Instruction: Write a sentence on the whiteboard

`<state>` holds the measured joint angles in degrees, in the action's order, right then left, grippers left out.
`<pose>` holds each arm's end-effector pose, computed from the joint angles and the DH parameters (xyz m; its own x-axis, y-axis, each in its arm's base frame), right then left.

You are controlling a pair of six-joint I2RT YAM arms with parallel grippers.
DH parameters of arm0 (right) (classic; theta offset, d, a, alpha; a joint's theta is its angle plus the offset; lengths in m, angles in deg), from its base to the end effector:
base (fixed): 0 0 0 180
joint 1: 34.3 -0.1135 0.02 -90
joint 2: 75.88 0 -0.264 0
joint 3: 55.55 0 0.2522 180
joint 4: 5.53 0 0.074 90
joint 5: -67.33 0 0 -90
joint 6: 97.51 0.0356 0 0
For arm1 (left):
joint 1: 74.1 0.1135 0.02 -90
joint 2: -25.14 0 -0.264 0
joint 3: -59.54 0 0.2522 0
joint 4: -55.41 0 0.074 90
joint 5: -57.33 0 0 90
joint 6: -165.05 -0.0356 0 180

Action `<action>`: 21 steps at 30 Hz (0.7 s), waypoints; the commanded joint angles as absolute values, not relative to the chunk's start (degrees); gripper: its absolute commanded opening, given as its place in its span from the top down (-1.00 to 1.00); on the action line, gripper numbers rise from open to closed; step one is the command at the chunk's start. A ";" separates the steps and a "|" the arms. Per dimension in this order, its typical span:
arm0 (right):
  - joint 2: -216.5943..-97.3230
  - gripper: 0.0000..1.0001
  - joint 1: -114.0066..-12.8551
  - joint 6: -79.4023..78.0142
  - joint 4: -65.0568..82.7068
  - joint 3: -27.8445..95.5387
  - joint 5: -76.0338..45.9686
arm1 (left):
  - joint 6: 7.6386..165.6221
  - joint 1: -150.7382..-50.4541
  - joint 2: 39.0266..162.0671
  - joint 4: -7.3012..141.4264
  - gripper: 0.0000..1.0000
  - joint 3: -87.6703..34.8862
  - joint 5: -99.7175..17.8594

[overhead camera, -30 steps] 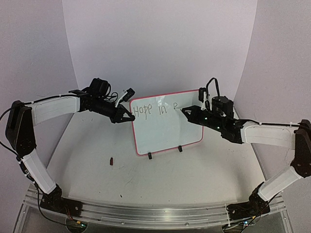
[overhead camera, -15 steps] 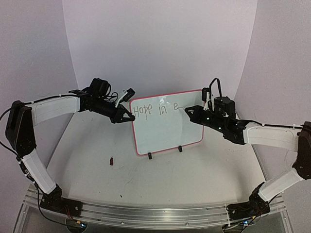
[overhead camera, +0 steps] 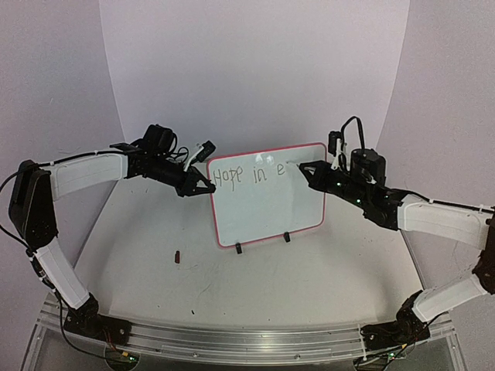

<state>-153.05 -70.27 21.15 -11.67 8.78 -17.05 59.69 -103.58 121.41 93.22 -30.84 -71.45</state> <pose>0.2537 0.1884 0.3021 -0.4010 0.2988 -0.8660 -0.5367 0.6895 0.4864 0.3140 -0.2031 0.2797 -0.3739 0.4486 -0.8118 0.9094 0.3494 -0.2258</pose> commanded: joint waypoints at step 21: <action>-156.36 1.00 -70.08 21.32 -14.36 9.70 -22.49 | 56.09 -104.08 122.07 96.86 1.00 -30.95 -65.16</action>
